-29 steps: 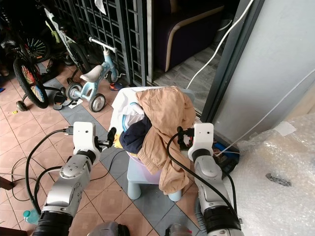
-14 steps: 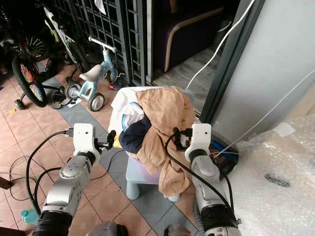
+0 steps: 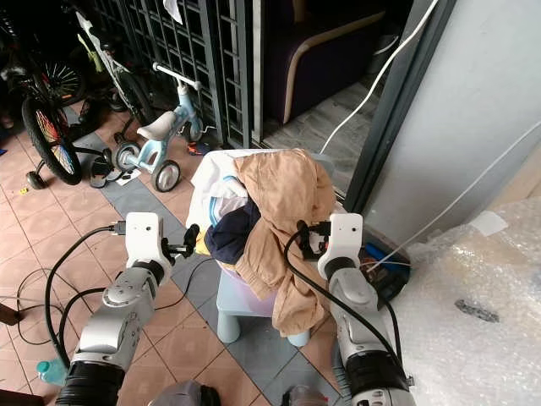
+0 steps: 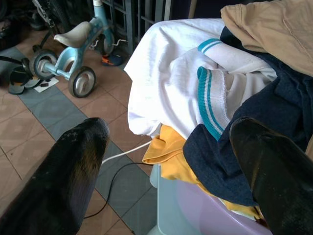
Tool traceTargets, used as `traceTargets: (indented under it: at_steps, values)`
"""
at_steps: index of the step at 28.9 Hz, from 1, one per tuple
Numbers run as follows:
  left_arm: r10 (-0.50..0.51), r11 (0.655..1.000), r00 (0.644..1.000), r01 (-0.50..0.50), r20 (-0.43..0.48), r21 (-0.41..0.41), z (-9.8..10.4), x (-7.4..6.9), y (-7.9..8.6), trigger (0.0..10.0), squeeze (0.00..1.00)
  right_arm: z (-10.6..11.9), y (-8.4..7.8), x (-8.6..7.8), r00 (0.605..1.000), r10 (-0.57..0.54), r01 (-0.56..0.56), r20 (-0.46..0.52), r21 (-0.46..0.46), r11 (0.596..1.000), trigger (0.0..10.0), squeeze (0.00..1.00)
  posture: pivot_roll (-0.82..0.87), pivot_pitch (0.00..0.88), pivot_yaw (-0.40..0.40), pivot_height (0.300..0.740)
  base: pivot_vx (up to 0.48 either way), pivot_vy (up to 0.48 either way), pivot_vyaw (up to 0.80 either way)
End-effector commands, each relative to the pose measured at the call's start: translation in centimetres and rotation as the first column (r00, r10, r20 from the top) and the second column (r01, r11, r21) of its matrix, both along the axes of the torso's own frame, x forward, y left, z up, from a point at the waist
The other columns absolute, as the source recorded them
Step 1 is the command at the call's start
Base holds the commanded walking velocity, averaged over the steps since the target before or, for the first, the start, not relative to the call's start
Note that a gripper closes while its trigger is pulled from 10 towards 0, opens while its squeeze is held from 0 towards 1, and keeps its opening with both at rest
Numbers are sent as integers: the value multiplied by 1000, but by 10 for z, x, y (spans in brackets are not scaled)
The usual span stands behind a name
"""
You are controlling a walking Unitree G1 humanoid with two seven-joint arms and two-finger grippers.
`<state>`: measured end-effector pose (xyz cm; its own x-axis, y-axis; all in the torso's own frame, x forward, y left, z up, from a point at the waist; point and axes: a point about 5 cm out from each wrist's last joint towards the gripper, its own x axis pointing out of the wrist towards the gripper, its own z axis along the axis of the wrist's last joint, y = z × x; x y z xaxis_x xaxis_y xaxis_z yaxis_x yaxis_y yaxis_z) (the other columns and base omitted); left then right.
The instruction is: Clothes washing
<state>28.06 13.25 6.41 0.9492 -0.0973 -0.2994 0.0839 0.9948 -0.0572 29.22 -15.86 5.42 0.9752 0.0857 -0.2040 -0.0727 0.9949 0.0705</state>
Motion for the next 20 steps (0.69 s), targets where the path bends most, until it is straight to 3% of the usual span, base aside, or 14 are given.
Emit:
traceTargets:
  at_steps: [1,20]
  values:
    - [-1,1000,1000,1,-9,0,0,1,0,10000,0,1,-2,2,1000,-1,1,-3,7,1000,10000,0,-37,0,13,740,0,0,0]
    - [-4,1000,1000,4,-8,6,-1,1,-2,10000,0,-1,-3,2,1000,-1,1,-13,8,1000,10000,0,-39,0,9,740,0,0,0]
